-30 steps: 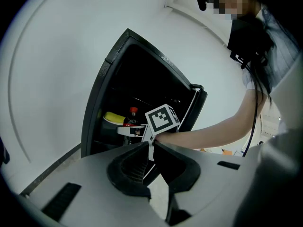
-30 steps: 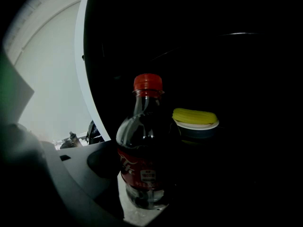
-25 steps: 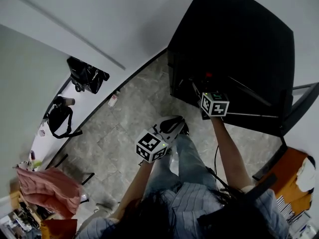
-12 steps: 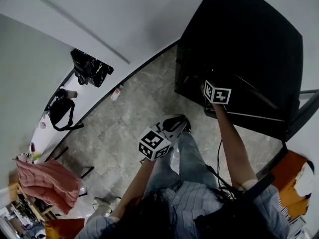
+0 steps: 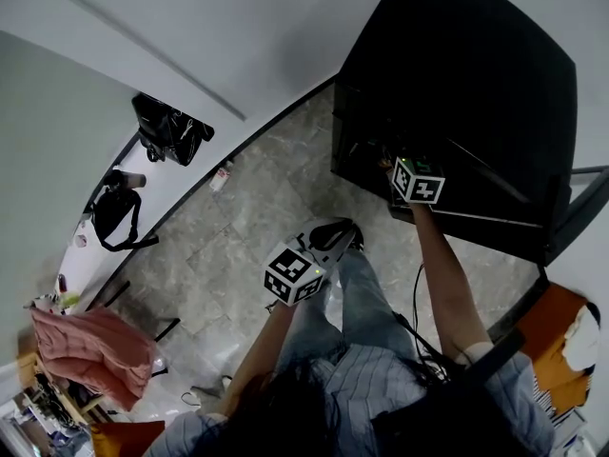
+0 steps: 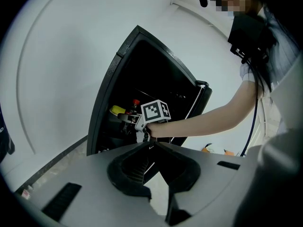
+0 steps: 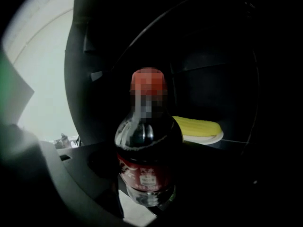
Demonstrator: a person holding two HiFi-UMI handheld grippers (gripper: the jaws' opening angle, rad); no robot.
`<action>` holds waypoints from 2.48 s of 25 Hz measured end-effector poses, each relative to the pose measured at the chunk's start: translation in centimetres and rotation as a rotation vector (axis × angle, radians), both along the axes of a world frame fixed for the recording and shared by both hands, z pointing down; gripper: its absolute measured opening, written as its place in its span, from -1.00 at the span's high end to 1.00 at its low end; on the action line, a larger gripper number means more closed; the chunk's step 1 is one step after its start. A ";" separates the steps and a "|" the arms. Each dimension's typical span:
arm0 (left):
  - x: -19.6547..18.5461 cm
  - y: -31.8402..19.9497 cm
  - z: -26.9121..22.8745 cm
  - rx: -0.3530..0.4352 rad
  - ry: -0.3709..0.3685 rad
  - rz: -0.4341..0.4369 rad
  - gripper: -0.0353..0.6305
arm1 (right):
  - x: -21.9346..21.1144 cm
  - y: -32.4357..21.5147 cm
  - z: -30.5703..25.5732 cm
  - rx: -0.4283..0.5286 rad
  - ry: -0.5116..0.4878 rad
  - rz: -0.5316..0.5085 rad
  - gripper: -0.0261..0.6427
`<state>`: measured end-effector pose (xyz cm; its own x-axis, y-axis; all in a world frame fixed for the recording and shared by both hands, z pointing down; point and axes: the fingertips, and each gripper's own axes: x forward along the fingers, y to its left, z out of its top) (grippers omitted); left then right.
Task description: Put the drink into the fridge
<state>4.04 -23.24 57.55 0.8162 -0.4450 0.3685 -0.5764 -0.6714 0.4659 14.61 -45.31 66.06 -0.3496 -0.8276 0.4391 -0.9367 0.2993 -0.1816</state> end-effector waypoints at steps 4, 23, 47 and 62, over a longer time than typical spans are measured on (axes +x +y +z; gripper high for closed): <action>-0.1 0.1 0.3 -0.009 0.000 -0.001 0.81 | -0.5 0.6 0.0 0.030 0.050 -0.066 0.02; -1.5 0.0 1.4 -0.039 -0.014 -0.023 0.81 | 1.0 -1.3 0.5 0.043 0.179 -0.229 0.02; -2.5 1.8 2.4 -0.068 -0.039 -0.018 0.81 | 2.3 -0.5 0.0 -0.070 0.131 -0.072 0.01; -2.9 2.5 1.5 -0.053 -0.027 0.001 0.81 | 2.8 4.4 -3.4 -0.049 -0.017 0.043 0.02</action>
